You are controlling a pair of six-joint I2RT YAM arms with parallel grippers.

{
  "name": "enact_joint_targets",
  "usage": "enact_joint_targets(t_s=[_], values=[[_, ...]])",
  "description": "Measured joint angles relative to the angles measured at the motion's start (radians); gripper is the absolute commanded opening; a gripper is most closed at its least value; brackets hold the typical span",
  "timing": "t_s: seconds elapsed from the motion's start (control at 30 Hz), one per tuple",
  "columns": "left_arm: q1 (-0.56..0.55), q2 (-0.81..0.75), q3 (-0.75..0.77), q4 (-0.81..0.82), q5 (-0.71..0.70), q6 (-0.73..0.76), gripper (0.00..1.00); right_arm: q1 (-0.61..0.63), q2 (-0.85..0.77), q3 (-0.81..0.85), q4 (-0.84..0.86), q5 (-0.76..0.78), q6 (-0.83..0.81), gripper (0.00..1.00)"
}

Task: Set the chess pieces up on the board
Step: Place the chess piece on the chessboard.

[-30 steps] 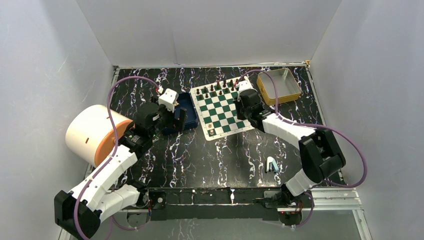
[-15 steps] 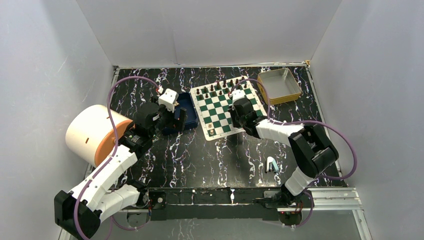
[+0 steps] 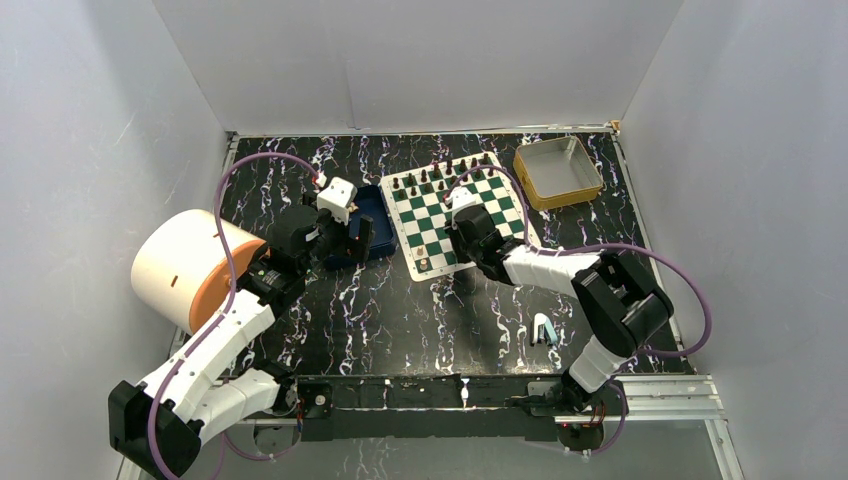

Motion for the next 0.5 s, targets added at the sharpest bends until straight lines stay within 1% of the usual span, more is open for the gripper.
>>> enact_joint_targets(t_s=[0.5], values=[[0.0,0.0,0.0,0.0,0.0,0.0,0.92,0.023,0.029,0.002,0.014,0.034,0.007,0.18]])
